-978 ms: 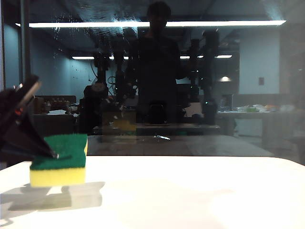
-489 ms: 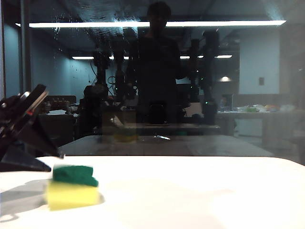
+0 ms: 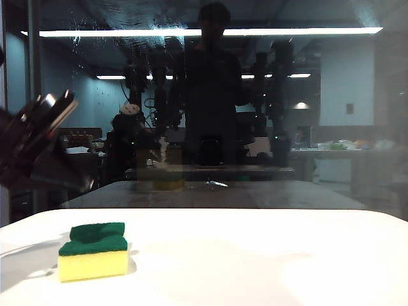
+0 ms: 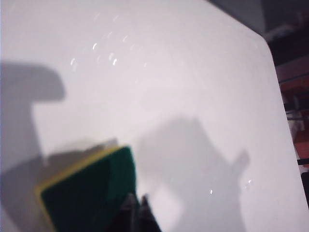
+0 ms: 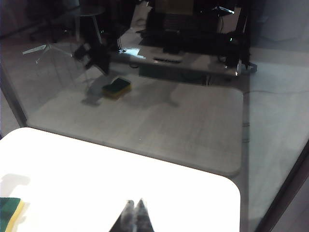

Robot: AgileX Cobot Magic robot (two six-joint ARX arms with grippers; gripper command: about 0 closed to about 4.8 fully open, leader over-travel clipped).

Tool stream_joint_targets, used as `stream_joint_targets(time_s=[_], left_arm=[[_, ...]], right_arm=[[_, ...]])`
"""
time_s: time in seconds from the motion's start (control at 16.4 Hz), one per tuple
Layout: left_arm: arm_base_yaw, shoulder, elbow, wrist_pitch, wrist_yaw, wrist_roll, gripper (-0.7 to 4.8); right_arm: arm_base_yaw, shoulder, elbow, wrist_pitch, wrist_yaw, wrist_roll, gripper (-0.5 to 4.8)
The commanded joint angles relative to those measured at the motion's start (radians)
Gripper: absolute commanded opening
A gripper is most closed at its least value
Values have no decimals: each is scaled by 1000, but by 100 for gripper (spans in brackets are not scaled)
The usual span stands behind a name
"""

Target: Reach upward to find where there is water on the glass, pick up the sponge from the table, dry the water, and finally place the sponge back on the table.

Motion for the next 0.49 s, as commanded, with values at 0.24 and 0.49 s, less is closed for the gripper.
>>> stream_joint_targets(time_s=[0.24,0.49], left_arm=[[0,-111,79,12,10,122,-5],[2,-244,109,-4,-61,153,-5]], right_arm=[[0,-3,3,70,61,0,-9],[0,-3,2,69,61,-3,-9]])
